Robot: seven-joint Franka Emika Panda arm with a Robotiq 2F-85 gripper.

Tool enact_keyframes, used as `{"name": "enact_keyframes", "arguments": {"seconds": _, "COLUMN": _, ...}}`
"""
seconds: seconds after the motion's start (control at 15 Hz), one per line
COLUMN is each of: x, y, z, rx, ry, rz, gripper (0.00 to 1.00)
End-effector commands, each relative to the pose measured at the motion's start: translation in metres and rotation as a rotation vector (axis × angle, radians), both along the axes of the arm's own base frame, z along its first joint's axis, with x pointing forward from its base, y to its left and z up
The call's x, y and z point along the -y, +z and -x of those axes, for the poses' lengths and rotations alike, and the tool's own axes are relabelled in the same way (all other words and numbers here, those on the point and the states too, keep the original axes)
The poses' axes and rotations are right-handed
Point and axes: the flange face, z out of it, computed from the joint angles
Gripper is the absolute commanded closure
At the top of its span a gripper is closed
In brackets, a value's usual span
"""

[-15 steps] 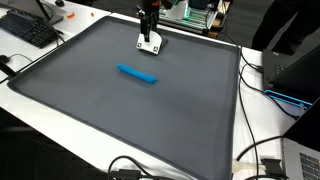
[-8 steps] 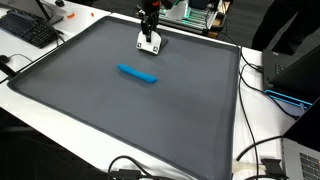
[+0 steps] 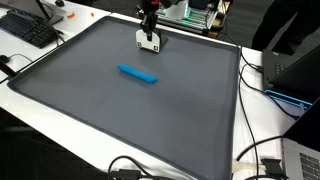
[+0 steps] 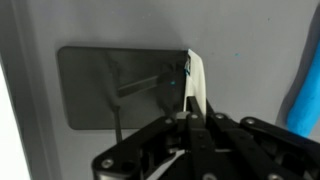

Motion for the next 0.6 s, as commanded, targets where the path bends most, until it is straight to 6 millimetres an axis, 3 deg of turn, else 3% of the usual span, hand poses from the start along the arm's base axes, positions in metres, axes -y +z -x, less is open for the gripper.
{"name": "enact_keyframes", "arguments": {"seconds": 0.0, "x": 0.002, "y": -0.005, "z": 0.002, "rx": -0.006, "ry": -0.04, "rz": 0.007, "gripper": 0.99}}
{"name": "enact_keyframes", "arguments": {"seconds": 0.27, "x": 0.005, "y": 0.0, "z": 0.001, "rx": -0.003, "ry": -0.115, "rz": 0.009, "gripper": 0.99}}
{"name": "enact_keyframes", "arguments": {"seconds": 0.53, "x": 0.006, "y": 0.026, "z": -0.007, "rx": 0.027, "ry": -0.182, "rz": 0.085, "gripper": 0.99}}
